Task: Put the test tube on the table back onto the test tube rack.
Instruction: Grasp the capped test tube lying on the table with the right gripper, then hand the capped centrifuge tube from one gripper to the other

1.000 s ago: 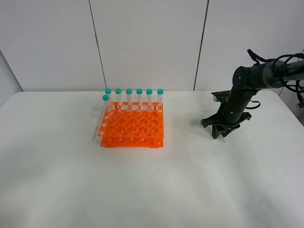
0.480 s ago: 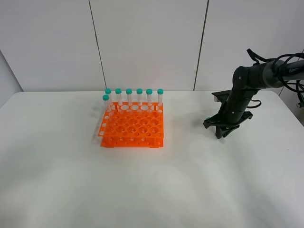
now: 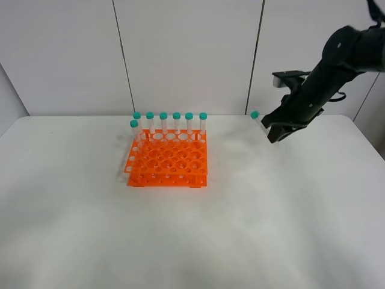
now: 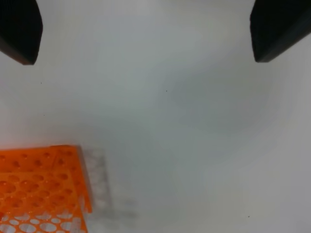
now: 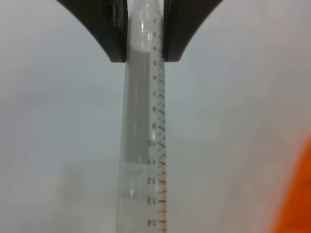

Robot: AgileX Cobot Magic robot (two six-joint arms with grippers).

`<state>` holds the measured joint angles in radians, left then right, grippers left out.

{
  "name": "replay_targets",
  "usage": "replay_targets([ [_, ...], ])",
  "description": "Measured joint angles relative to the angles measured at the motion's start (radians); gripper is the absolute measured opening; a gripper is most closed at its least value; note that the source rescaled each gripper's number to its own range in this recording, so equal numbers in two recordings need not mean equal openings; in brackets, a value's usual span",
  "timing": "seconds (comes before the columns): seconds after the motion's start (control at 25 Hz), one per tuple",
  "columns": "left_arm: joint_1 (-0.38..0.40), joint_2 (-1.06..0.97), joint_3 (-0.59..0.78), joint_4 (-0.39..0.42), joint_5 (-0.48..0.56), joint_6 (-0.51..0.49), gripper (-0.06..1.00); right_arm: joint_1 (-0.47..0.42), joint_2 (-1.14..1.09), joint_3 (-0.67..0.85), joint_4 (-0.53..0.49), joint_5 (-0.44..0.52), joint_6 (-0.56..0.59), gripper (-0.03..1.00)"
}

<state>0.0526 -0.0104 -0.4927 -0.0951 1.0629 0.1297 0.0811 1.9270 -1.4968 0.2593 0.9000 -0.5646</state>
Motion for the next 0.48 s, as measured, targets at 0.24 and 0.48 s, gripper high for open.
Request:
replay_targets([
  [0.24,0.0,0.0,0.0,0.0,0.0,0.0,1.0,0.006,-0.125,0.0,0.125,0.109,-0.114,0.0],
  [0.48,0.0,0.0,0.0,0.0,0.0,0.0,1.0,0.133,-0.138,0.0,0.136,0.169,-0.225,0.0],
])
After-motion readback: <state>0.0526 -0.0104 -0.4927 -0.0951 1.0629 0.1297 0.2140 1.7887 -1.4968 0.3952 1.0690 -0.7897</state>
